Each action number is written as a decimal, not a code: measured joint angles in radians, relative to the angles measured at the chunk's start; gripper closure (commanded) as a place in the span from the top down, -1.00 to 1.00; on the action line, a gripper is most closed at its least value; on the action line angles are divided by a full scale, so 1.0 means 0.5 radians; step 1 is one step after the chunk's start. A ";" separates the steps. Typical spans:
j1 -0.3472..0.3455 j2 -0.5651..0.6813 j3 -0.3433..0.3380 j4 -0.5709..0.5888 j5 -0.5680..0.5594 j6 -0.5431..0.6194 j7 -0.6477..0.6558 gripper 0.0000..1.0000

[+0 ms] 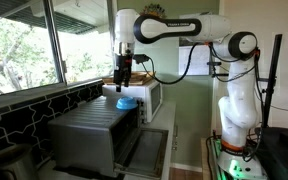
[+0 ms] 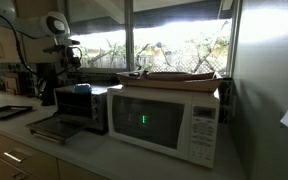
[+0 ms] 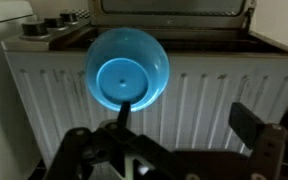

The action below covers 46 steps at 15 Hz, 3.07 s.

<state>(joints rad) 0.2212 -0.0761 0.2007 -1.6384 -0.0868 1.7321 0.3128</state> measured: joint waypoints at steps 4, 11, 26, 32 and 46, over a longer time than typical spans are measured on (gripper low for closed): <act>-0.082 -0.030 -0.092 -0.019 0.415 0.060 -0.005 1.00; -0.185 -0.270 -0.216 -0.498 1.114 0.413 -0.003 1.00; -0.216 -1.050 -0.393 -1.639 2.227 1.015 -0.346 1.00; -0.255 -1.059 -0.432 -1.856 2.485 1.011 -0.656 1.00; -0.369 -0.903 -0.360 -1.961 3.206 1.133 -1.129 1.00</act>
<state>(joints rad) 0.0367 -0.5275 0.0207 -2.6189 1.5163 2.2984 -0.2519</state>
